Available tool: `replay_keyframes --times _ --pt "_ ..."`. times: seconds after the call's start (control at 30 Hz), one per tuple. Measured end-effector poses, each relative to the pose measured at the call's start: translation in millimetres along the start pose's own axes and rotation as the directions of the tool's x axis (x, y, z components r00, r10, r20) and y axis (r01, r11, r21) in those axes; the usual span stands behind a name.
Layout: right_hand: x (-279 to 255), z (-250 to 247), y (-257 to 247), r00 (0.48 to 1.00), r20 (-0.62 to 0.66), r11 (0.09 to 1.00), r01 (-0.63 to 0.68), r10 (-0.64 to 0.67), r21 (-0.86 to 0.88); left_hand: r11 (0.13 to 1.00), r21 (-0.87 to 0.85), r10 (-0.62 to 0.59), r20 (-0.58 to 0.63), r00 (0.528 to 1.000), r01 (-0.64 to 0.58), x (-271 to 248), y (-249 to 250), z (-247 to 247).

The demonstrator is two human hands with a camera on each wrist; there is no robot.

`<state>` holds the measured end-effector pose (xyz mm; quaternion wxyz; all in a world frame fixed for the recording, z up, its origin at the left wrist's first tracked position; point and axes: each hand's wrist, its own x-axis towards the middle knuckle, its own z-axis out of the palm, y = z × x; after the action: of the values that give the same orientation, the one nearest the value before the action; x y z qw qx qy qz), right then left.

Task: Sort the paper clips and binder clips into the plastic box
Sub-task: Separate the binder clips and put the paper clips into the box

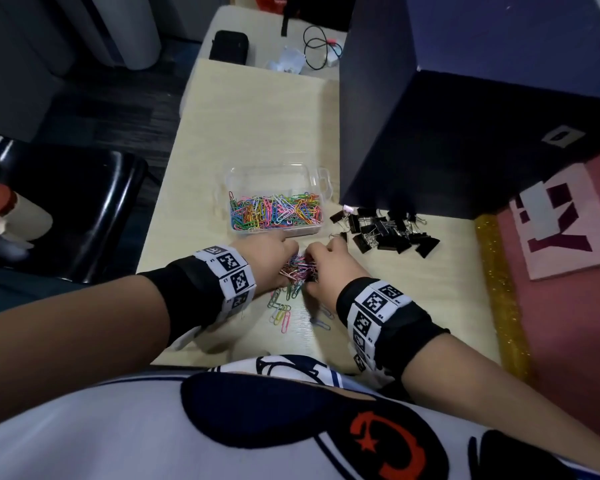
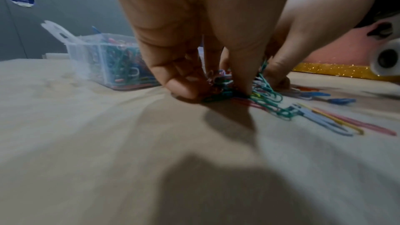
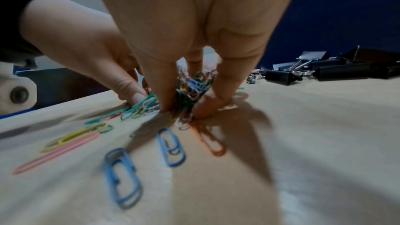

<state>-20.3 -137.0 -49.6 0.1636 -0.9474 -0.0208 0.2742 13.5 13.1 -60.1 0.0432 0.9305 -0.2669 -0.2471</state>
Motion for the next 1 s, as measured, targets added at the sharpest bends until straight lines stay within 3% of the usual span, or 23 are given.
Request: replay_keyframes --times 0.2,0.53,0.73,0.87,1.0 --pt "6 -7 6 0.997 -0.075 0.998 0.011 -0.007 0.059 1.0 0.014 0.013 -0.02 1.0 -0.013 0 -3 -6" --pt "19 -50 -2 0.992 -0.118 0.993 0.065 -0.053 0.101 0.992 -0.118 0.017 -0.174 0.985 -0.038 -8 -22 -35" --pt "38 -65 -23 0.963 -0.255 0.979 0.132 -0.088 0.158 0.985 -0.162 -0.094 -0.27 0.958 0.051 -10 -42 -59" --pt "50 -62 -34 0.968 -0.231 0.963 0.151 -0.099 0.222 0.973 -0.198 -0.17 -0.277 0.946 0.117 -7 -51 -59" --pt "51 -65 -29 0.958 -0.281 0.992 0.086 -0.058 0.088 0.986 -0.138 -0.131 -0.34 0.931 0.088 -11 -50 -48"
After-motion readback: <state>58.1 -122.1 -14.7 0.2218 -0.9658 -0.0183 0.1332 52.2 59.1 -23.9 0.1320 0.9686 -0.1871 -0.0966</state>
